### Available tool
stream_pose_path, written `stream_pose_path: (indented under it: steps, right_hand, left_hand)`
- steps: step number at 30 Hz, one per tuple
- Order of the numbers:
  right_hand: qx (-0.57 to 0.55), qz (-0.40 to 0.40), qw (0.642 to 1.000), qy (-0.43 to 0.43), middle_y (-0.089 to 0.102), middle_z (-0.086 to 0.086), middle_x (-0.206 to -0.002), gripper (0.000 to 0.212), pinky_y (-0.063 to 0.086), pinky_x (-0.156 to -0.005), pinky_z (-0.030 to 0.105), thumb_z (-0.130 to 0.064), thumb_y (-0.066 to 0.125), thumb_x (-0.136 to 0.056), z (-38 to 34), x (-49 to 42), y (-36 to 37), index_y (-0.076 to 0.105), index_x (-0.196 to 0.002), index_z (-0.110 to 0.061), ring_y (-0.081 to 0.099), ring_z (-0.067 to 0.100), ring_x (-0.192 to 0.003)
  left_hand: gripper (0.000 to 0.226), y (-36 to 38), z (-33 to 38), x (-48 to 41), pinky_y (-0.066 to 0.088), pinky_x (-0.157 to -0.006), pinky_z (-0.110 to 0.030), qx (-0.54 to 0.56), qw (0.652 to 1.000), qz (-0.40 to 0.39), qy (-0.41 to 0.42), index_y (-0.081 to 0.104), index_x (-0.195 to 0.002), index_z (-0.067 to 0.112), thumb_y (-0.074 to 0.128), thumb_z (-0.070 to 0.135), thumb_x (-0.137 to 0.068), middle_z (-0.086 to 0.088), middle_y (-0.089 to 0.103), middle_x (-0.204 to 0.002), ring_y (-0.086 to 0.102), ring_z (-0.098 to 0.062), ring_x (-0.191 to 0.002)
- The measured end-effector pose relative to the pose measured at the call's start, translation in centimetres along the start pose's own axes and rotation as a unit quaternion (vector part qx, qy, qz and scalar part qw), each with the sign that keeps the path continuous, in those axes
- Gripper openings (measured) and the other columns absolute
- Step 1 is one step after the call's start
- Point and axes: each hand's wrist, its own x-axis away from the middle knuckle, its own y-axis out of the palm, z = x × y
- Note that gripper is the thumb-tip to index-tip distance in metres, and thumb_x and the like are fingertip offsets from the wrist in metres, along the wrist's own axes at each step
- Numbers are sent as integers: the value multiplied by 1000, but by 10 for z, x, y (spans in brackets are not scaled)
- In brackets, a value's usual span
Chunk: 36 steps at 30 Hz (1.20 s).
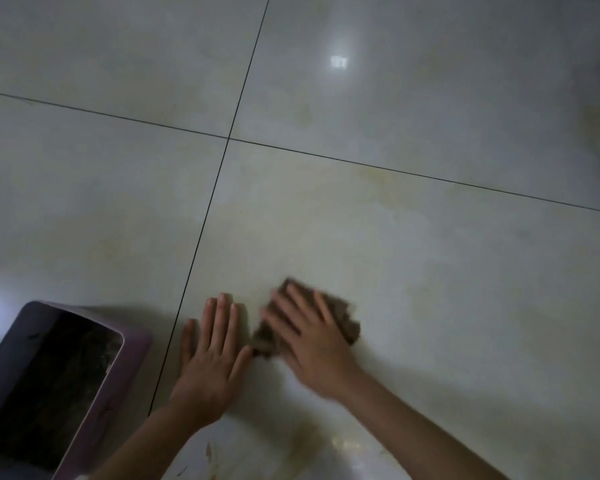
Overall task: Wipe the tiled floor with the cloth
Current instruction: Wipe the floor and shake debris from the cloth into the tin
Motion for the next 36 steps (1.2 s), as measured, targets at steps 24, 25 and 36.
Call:
stream_pose_path:
  steps: [24, 25, 36]
  right_hand:
    - [-3, -35, 996, -85, 43, 2, -150, 41, 32, -112, 53, -44, 38, -100, -88, 69, 24, 54, -134, -27, 34, 27, -142]
    - [9, -33, 995, -91, 50, 5, -144, 40, 38, -107, 54, -39, 38, -100, -64, 70, 17, 61, -128, -22, 41, 30, -137]
    - [-22, 109, 934, 338, 28, 15, -156, 57, 19, -116, 53, -36, 34, -101, -74, 22, 16, 33, -148, -5, 21, 34, -146]
  left_hand:
    - [54, -6, -13, 1, -21, -113, -27, 131, 987, 64, 64, -11, -147, 16, 20, 32, -105, 1, -20, -158, -30, -5, -138]
    - [55, -8, -13, 10, -16, -116, -27, 153, 980, 104, 77, -3, -149, 17, 20, 36, -103, 4, -14, -158, -23, -5, -142]
    - [65, 33, -50, 124, 4, -119, -38, 127, 981, 145, -21, 25, -146, -2, 22, 36, -93, -15, 9, -157, 4, -30, -148]
